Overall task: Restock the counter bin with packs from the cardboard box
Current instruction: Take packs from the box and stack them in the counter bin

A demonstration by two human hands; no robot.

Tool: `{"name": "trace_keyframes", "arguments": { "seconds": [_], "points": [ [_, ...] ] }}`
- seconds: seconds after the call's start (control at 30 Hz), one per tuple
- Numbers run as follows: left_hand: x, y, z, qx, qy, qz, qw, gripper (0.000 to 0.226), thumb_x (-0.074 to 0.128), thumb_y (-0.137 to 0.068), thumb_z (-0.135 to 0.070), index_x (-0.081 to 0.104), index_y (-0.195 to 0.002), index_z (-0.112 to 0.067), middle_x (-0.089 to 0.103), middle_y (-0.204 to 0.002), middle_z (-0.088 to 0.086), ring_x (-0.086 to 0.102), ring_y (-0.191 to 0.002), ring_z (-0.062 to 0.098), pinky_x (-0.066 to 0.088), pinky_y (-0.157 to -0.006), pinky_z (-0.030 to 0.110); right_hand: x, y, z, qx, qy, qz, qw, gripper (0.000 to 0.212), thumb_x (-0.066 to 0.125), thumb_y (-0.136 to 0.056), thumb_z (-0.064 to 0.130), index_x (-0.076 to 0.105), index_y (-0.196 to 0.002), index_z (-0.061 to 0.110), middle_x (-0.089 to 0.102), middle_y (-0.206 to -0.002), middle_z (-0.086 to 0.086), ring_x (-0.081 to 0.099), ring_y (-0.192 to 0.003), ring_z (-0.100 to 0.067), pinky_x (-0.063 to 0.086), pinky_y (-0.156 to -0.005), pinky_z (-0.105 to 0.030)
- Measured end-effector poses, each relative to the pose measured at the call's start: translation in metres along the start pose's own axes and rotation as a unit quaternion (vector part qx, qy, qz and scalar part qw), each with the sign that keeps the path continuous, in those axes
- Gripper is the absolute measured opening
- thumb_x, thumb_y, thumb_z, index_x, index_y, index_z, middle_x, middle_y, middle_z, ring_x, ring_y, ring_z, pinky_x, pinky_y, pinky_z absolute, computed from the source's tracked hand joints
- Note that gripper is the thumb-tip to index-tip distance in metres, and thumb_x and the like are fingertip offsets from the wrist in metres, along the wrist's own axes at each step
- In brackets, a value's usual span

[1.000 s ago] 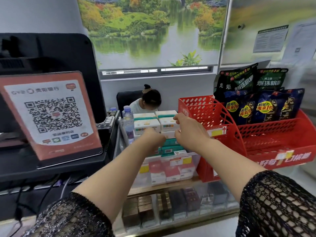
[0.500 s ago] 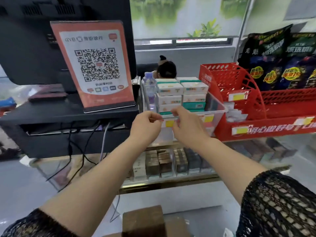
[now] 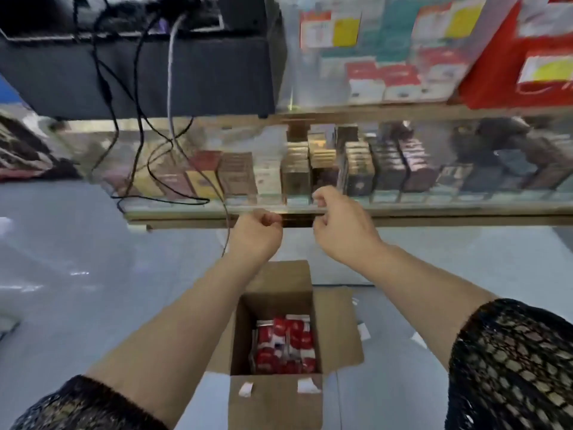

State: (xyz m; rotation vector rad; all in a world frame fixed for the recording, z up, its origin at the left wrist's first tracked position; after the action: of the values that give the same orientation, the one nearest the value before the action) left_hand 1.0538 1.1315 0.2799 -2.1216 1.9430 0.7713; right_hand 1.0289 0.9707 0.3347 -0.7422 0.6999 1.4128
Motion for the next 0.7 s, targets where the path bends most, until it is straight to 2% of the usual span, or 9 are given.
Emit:
{"name": "trace_keyframes", "arguments": {
  "seconds": [0.13, 0.2, 0.27, 0.33, 0.43, 0.53, 0.63, 0.7],
  "points": [
    [0.036, -0.008, 0.111, -0.048, -0.037, 0.009, 0.998, 0.015, 0.056, -0.086, -0.013, 0.063, -0.078, -0.023, 0.065, -0.081, 0.002, 0.062, -0.079, 0.023, 0.055, -0.075, 0.038, 0.094, 0.029, -0.052, 0.021, -0.025, 0.044, 0.998, 0.043, 0.054, -0.093, 0.017, 0.041, -0.134, 0.022, 0.054, -0.131, 0.001, 0.055, -0.114, -0.020, 0.046, -0.091, -0.031],
    [0.051, -0.016, 0.165, -0.070, -0.065, 0.009, 0.995, 0.010, 0.057, -0.086, -0.019, 0.066, -0.083, -0.016, 0.068, -0.083, 0.010, 0.066, -0.083, 0.033, 0.057, -0.075, 0.042, 0.141, 0.040, -0.077, 0.025, -0.029, 0.062, 0.997, 0.044, 0.054, -0.093, 0.017, 0.041, -0.135, 0.024, 0.055, -0.130, 0.003, 0.057, -0.111, -0.016, 0.047, -0.085, -0.025],
    [0.069, -0.027, 0.214, -0.088, -0.087, 0.017, 0.992, 0.017, 0.054, -0.087, -0.023, 0.067, -0.087, -0.012, 0.068, -0.084, 0.018, 0.066, -0.085, 0.039, 0.057, -0.076, 0.045, 0.185, 0.047, -0.101, 0.037, -0.026, 0.084, 0.995, 0.043, 0.049, -0.096, 0.018, 0.039, -0.136, 0.026, 0.059, -0.124, 0.005, 0.060, -0.102, -0.012, 0.043, -0.075, -0.019],
    [0.088, -0.038, 0.261, -0.115, -0.106, 0.040, 0.987, 0.017, 0.052, -0.091, -0.025, 0.066, -0.089, -0.015, 0.066, -0.078, 0.012, 0.065, -0.082, 0.035, 0.056, -0.076, 0.040, 0.227, 0.053, -0.125, 0.057, -0.039, 0.105, 0.992, 0.041, 0.047, -0.096, 0.018, 0.039, -0.136, 0.027, 0.061, -0.120, 0.005, 0.061, -0.096, -0.011, 0.047, -0.075, -0.022],
    [0.113, -0.056, 0.326, -0.152, -0.139, 0.068, 0.976, 0.016, 0.052, -0.091, -0.024, 0.063, -0.081, -0.020, 0.061, -0.075, 0.002, 0.061, -0.077, 0.025, 0.055, -0.077, 0.035, 0.284, 0.057, -0.159, 0.082, -0.068, 0.105, 0.989, 0.041, 0.051, -0.095, 0.017, 0.043, -0.134, 0.026, 0.056, -0.129, 0.007, 0.059, -0.106, -0.009, 0.049, -0.086, -0.023],
    [0.133, -0.075, 0.384, -0.189, -0.171, 0.091, 0.963, 0.014, 0.051, -0.091, -0.022, 0.062, -0.083, -0.021, 0.061, -0.079, 0.001, 0.063, -0.084, 0.027, 0.053, -0.076, 0.033, 0.332, 0.056, -0.190, 0.103, -0.076, 0.114, 0.985, 0.041, 0.052, -0.094, 0.016, 0.044, -0.133, 0.026, 0.054, -0.132, 0.008, 0.054, -0.117, -0.009, 0.048, -0.093, -0.024],
    [0.156, -0.088, 0.435, -0.224, -0.189, 0.127, 0.948, 0.017, 0.053, -0.088, -0.022, 0.064, -0.077, -0.015, 0.061, -0.072, 0.005, 0.064, -0.074, 0.029, 0.048, -0.067, 0.027, 0.372, 0.053, -0.219, 0.132, -0.074, 0.117, 0.981, 0.039, 0.051, -0.095, 0.017, 0.044, -0.132, 0.028, 0.056, -0.129, 0.008, 0.054, -0.116, -0.010, 0.048, -0.092, -0.026],
    [0.177, -0.096, 0.469, -0.242, -0.204, 0.166, 0.934, 0.025, 0.056, -0.083, -0.030, 0.069, -0.091, -0.010, 0.069, -0.088, 0.011, 0.066, -0.083, 0.030, 0.054, -0.078, 0.032, 0.397, 0.052, -0.234, 0.148, -0.073, 0.127, 0.978, 0.038, 0.051, -0.095, 0.019, 0.044, -0.131, 0.030, 0.058, -0.127, 0.008, 0.056, -0.115, -0.010, 0.049, -0.090, -0.025]
  ]
}}
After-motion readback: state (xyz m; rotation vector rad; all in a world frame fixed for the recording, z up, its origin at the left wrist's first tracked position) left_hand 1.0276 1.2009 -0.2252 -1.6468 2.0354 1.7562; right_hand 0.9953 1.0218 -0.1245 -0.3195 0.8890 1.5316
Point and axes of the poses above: each hand's wrist, its own y-axis away from the middle knuckle, its own x-axis out of the palm, z = x × y, the point moved 10 cm from there along -y, towards the middle knuckle
